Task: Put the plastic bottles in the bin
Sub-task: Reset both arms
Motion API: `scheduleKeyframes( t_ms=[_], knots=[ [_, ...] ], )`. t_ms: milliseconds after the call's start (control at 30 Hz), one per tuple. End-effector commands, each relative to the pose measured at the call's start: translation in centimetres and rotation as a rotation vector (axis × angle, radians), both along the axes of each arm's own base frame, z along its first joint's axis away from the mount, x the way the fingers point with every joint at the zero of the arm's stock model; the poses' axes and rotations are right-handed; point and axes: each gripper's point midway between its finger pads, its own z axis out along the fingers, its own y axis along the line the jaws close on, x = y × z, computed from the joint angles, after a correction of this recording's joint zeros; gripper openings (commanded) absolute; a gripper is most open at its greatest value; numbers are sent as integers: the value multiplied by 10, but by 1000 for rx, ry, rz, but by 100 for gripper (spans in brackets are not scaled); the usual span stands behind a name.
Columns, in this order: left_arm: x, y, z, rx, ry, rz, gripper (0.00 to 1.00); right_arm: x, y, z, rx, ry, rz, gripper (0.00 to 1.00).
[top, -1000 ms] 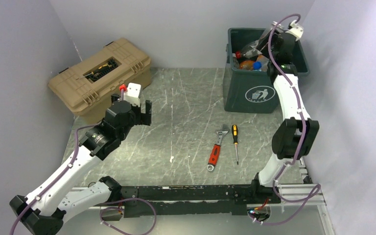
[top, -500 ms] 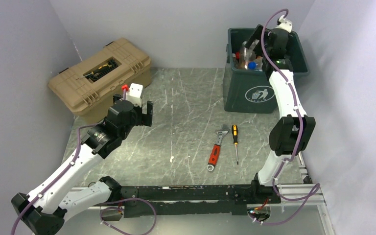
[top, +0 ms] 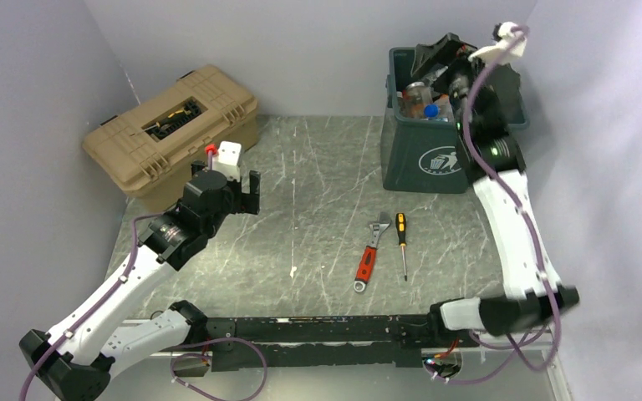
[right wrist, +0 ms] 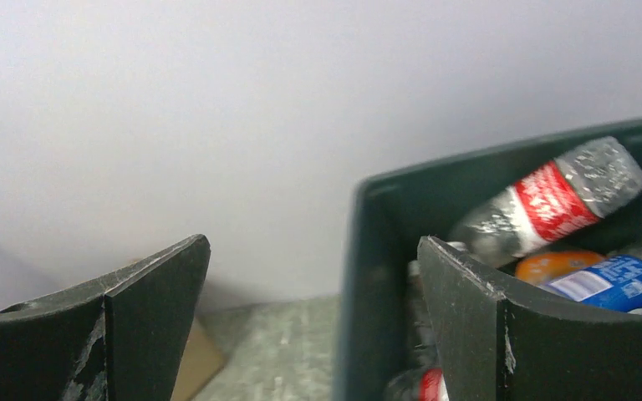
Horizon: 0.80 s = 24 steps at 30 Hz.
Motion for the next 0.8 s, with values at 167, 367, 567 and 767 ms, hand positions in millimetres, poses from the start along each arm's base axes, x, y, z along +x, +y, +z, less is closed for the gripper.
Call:
scheduleKeyframes(
  t_ms=[167, 367, 567, 767],
  knots=[
    [0, -3, 28, -101, -83, 9, 99, -131, 49, -1, -25, -156, 123, 100],
    [-4, -12, 36, -145, -117, -14, 99, -170, 74, -80, -53, -72, 278, 100],
    [-1, -4, 42, -182, -141, 74, 100, -190, 47, -148, 18, -2, 194, 100],
    [0, 7, 47, -246, -152, 181, 100, -199, 38, -212, 38, 113, 169, 100]
  ],
)
